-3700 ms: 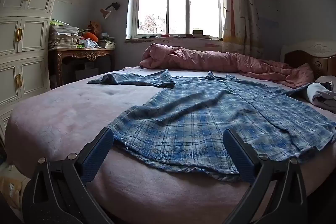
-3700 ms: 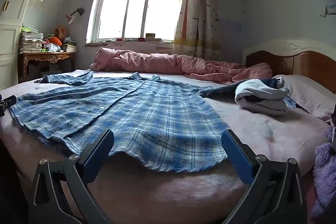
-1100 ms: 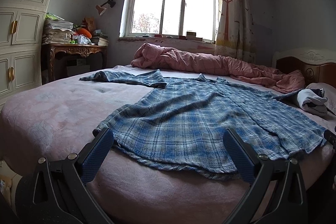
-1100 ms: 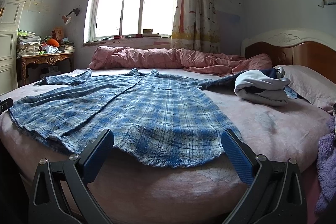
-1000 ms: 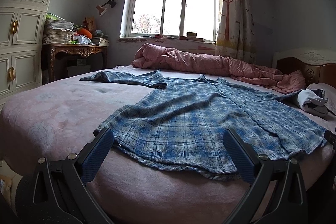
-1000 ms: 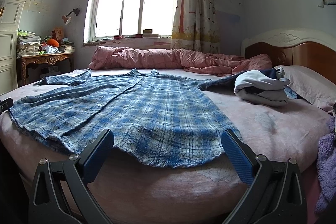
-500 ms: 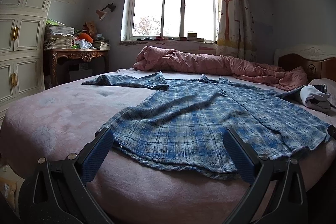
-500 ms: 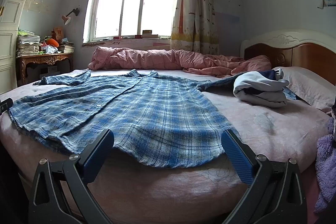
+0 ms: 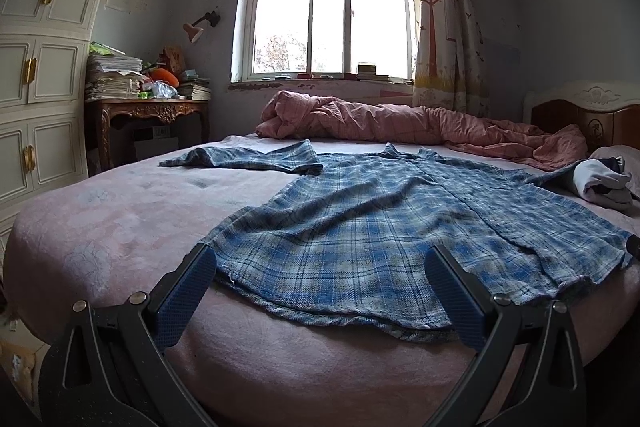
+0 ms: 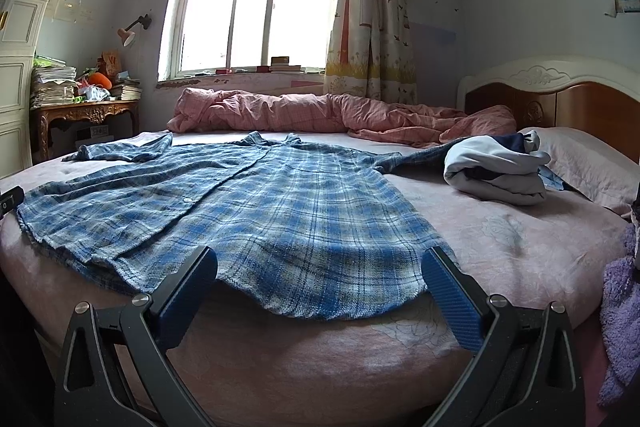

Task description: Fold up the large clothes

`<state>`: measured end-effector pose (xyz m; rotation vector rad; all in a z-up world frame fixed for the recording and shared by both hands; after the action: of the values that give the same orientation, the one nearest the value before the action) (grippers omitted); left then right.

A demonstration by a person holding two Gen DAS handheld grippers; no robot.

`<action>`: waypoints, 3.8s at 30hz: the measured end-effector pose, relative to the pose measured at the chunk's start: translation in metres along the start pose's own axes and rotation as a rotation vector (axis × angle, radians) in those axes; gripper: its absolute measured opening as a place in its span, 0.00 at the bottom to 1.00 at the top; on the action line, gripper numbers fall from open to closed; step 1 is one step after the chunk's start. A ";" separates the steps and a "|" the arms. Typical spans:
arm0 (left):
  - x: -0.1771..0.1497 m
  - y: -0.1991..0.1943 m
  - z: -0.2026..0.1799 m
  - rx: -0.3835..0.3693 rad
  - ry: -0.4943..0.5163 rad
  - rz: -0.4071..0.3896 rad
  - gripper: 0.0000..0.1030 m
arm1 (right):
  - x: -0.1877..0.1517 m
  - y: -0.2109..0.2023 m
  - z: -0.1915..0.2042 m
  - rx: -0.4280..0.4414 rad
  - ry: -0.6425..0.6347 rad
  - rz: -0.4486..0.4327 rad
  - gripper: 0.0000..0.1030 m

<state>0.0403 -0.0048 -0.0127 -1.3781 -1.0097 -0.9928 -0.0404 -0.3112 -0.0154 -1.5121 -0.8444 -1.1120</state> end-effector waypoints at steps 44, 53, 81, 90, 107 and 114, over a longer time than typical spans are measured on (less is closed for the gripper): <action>-0.039 0.031 -0.066 0.053 0.317 0.195 1.00 | -0.024 0.033 0.043 0.097 -0.210 0.250 1.00; -0.009 0.059 -0.053 0.041 0.375 0.238 0.02 | 0.008 0.069 0.000 0.024 -0.203 0.319 0.04; 0.071 0.213 -0.067 -0.121 0.350 0.367 0.80 | 0.074 0.244 0.019 0.138 -0.192 0.490 0.12; 0.082 0.177 -0.052 -0.008 0.306 0.235 0.82 | 0.099 0.214 -0.017 -0.041 -0.143 0.331 0.75; 0.040 0.186 -0.017 0.106 0.206 0.432 0.83 | 0.061 0.185 -0.016 0.013 -0.143 0.441 0.75; 0.039 0.182 -0.020 0.124 0.238 0.410 0.83 | 0.076 0.180 -0.058 -0.085 -0.097 0.355 0.75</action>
<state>0.2253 -0.0289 -0.0258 -1.2638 -0.5704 -0.7510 0.1369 -0.4097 0.0008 -1.7189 -0.5688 -0.8260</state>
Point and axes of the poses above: each gripper's, at about its wrist camera, not at the fingertips, and y roughly the way its jaws point, z to its left, x to its top, the point moved 5 cm from there along y, roughly the way its jaws point, and after that the axes turned 3 degrees about z, right-handed, at the moved point
